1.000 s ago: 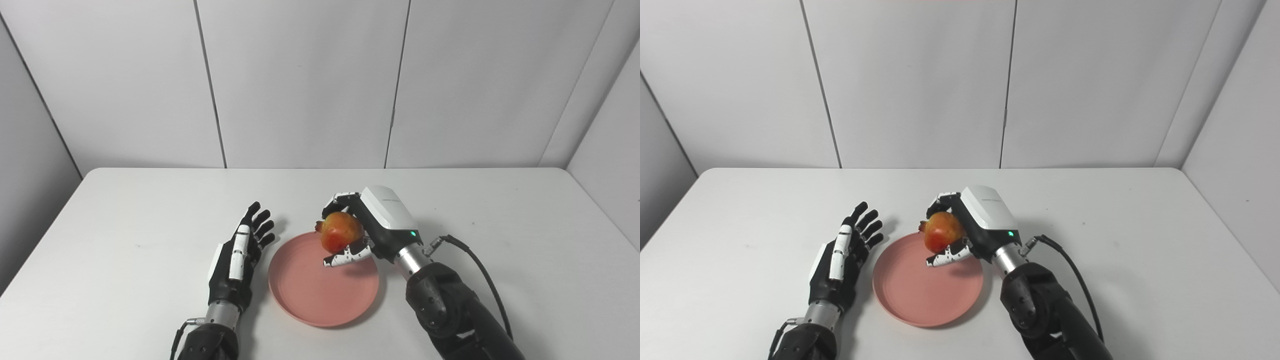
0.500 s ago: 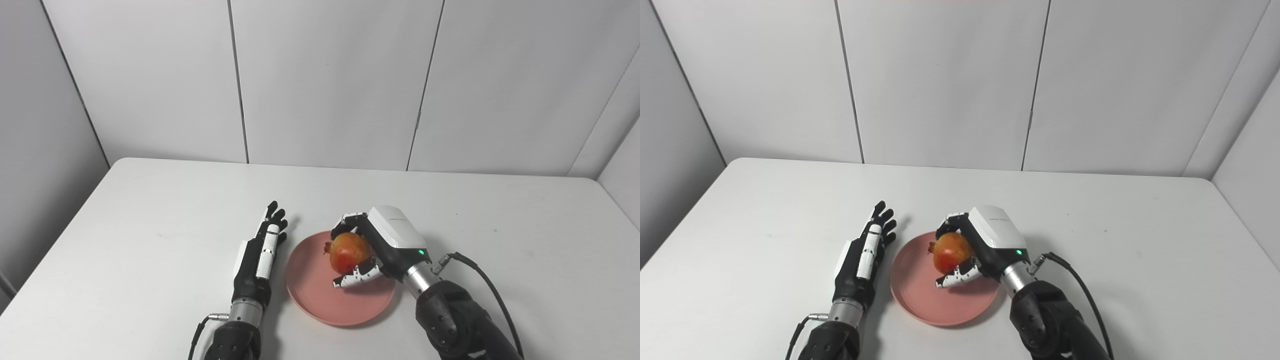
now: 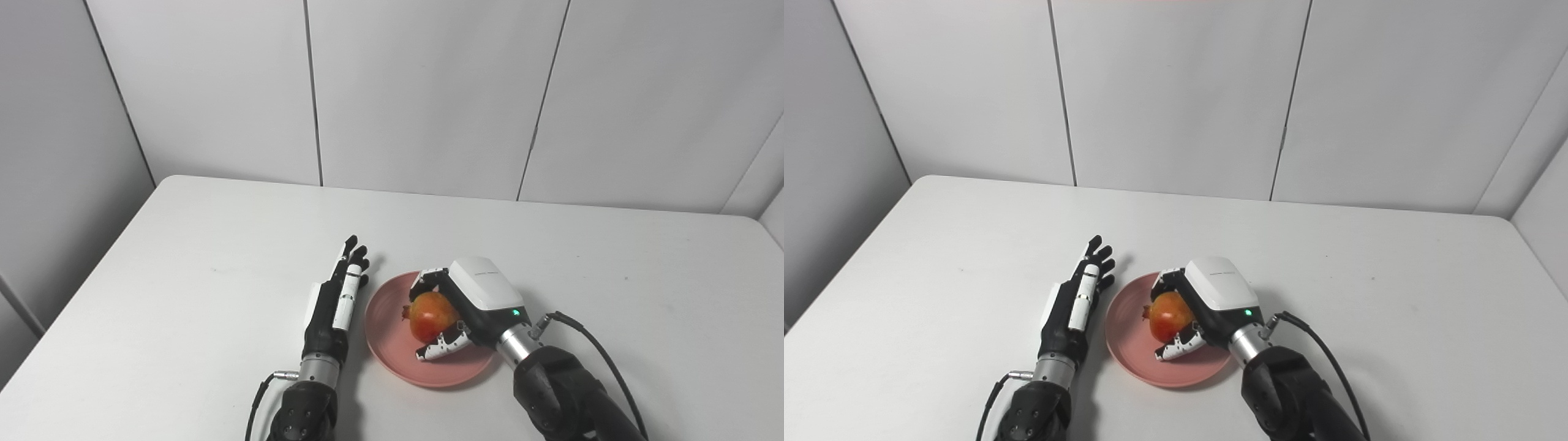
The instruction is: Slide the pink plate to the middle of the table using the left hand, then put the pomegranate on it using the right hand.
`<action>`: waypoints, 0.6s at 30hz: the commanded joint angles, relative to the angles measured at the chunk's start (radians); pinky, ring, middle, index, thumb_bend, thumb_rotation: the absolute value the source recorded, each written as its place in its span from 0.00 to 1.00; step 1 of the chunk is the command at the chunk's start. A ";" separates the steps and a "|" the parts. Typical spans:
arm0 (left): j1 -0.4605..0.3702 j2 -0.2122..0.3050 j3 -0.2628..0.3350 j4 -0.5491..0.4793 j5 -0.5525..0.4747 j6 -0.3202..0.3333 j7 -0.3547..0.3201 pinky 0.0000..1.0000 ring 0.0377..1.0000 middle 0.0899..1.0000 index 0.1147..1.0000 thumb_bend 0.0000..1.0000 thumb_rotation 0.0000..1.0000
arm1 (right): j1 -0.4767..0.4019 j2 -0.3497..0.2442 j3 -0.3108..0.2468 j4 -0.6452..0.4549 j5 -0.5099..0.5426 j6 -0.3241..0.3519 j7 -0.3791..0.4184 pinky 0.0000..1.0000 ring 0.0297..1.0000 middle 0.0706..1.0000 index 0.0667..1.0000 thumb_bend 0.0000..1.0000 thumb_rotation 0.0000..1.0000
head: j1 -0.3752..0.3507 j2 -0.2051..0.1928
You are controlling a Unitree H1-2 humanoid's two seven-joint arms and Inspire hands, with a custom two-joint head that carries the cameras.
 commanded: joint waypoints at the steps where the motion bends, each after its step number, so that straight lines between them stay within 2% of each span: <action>1: -0.016 -0.013 -0.009 0.000 0.011 -0.019 0.010 0.90 0.93 0.94 0.93 0.35 1.00 | -0.030 -0.008 0.000 -0.040 -0.017 -0.018 0.028 0.53 0.54 0.55 0.46 0.51 0.15 | 0.000 -0.001; 2: -0.017 -0.013 -0.009 0.001 0.009 -0.019 0.008 0.90 0.93 0.94 0.93 0.35 1.00 | -0.027 -0.009 0.000 -0.050 -0.021 -0.008 0.044 0.54 0.55 0.56 0.46 0.51 0.15 | 0.000 -0.001; 4: -0.017 -0.013 -0.008 0.001 0.008 -0.020 0.006 0.91 0.93 0.94 0.93 0.34 1.00 | -0.024 -0.008 -0.003 -0.062 -0.028 0.004 0.069 0.63 0.65 0.65 0.61 0.68 0.29 | 0.000 -0.001; 6: -0.017 -0.012 -0.009 0.001 0.008 -0.020 0.004 0.91 0.93 0.94 0.93 0.34 1.00 | -0.021 -0.007 -0.006 -0.071 -0.035 0.012 0.093 0.66 0.67 0.68 0.65 0.72 0.34 | -0.001 -0.001; 9: -0.018 -0.010 -0.009 0.001 0.009 -0.020 0.003 0.90 0.93 0.94 0.93 0.34 1.00 | -0.014 -0.006 -0.013 -0.099 -0.048 0.036 0.143 0.74 0.78 0.80 0.79 0.85 0.46 | -0.006 -0.002; 14: -0.017 -0.005 -0.008 -0.002 0.004 -0.010 -0.004 0.90 0.93 0.94 0.93 0.34 1.00 | 0.002 -0.002 -0.033 -0.132 -0.055 0.026 0.160 0.82 0.86 0.88 0.89 0.97 0.56 | -0.015 -0.006; 18: -0.015 -0.004 -0.005 -0.009 -0.006 -0.001 -0.010 0.91 0.93 0.94 0.93 0.34 1.00 | 0.018 0.006 -0.063 -0.148 -0.026 -0.003 0.133 0.84 0.89 0.92 0.93 1.00 0.62 | -0.026 -0.010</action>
